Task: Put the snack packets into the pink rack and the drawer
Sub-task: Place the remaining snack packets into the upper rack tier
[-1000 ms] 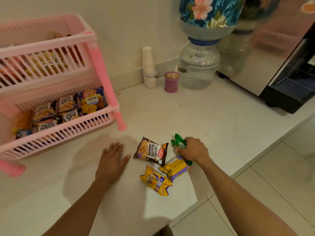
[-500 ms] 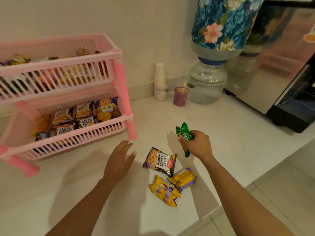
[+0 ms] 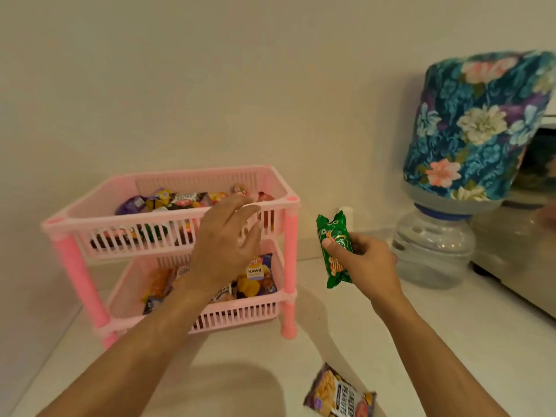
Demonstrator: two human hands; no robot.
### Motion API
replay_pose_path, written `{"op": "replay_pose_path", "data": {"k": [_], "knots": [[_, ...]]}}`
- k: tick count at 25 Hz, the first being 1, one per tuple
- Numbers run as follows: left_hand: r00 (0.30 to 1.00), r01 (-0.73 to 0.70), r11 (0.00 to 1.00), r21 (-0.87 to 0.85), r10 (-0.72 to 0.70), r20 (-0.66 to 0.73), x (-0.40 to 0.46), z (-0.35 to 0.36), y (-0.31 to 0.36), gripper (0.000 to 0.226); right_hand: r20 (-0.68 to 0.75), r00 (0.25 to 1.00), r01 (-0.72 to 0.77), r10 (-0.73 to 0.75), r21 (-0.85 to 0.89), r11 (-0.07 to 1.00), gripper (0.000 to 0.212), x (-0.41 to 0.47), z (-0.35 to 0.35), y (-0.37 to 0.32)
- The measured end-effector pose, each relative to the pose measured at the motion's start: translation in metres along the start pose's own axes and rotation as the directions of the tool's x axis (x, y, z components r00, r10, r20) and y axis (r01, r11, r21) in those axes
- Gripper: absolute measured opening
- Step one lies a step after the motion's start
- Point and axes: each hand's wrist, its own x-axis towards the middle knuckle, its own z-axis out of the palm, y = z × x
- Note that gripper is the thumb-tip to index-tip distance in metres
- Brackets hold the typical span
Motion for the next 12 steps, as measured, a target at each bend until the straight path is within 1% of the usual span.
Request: {"op": "replay_pose_path", "data": {"k": [1, 3, 6, 8, 9, 12], "knots": [[1.000, 0.017, 0.998, 0.065, -0.018, 0.013, 0.008, -0.006, -0.011, 0.030, 0.022, 1.000, 0.022, -0.022, 0.018, 1.000, 0.014, 0.006, 0.005, -0.013], [0.992, 0.086, 0.980, 0.178, -0.101, 0.078, 0.016, -0.014, -0.030, 0.035, 0.067, 0.996, 0.061, -0.063, 0.043, 0.997, 0.012, 0.017, 0.014, -0.033], [0.939, 0.198, 0.948, 0.248, -0.257, 0.230, 0.020, -0.015, -0.050, 0.037, 0.083, 0.991, 0.102, -0.106, 0.054, 0.993, 0.017, 0.036, 0.028, -0.056], [0.919, 0.188, 0.944, 0.271, -0.267, 0.292, 0.019, -0.012, -0.059, 0.036, 0.083, 0.987, 0.133, -0.137, 0.049, 0.990, 0.019, 0.052, 0.038, -0.069], [0.921, 0.170, 0.945, 0.281, -0.253, 0.296, 0.018, -0.010, -0.062, 0.035, 0.086, 0.986, 0.142, -0.145, 0.043, 0.989, 0.021, 0.060, 0.043, -0.075], [0.951, 0.103, 0.938, 0.332, -0.191, 0.244, 0.014, -0.006, -0.067, 0.036, 0.069, 0.990, 0.124, -0.125, 0.022, 0.992, 0.028, 0.091, 0.060, -0.092]]}}
